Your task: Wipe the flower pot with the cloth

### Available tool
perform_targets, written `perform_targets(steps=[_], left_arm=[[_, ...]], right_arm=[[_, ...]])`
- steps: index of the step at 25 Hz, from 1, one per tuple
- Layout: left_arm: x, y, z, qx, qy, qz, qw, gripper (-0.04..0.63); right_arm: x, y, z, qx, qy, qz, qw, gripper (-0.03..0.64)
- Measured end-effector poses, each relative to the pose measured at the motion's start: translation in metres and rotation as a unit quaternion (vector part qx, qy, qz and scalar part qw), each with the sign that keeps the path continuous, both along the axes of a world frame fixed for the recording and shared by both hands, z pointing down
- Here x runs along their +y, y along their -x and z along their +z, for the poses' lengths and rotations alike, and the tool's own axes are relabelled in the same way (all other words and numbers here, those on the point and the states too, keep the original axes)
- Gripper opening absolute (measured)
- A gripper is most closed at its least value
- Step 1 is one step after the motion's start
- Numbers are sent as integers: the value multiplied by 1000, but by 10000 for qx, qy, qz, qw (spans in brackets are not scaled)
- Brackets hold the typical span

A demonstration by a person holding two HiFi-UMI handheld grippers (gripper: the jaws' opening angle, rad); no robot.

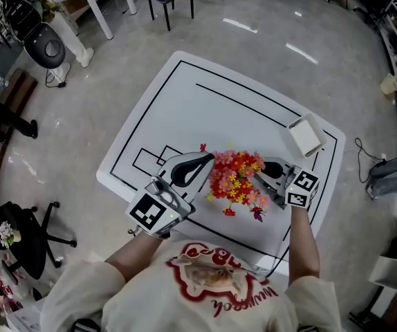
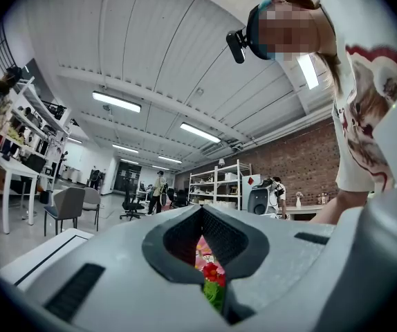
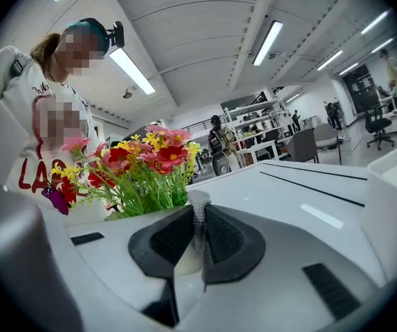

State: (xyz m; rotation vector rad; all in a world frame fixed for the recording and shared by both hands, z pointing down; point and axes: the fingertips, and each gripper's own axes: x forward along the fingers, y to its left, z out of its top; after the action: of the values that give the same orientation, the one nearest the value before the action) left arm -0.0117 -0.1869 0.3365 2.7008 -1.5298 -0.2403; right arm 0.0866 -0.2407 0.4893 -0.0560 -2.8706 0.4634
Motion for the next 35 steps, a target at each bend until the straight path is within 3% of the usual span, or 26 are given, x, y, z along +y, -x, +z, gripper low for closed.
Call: perform_targets(steps=[19, 24, 32, 35], left_arm=[[21, -8, 0, 73, -15, -71, 9999, 3], [28, -14, -9, 252, -312, -83, 9992, 3], [34, -15, 5, 72, -45, -351, 9993, 3], [37, -16, 2, 145, -132, -345, 9992, 3]], right_arm=[[15, -17, -7, -176, 12, 296, 9994, 43], [19, -20, -7, -195, -51, 380, 9991, 43], [26, -22, -10, -233, -126, 509, 9984, 43], [28, -24, -9, -273, -119, 585, 9978, 43]])
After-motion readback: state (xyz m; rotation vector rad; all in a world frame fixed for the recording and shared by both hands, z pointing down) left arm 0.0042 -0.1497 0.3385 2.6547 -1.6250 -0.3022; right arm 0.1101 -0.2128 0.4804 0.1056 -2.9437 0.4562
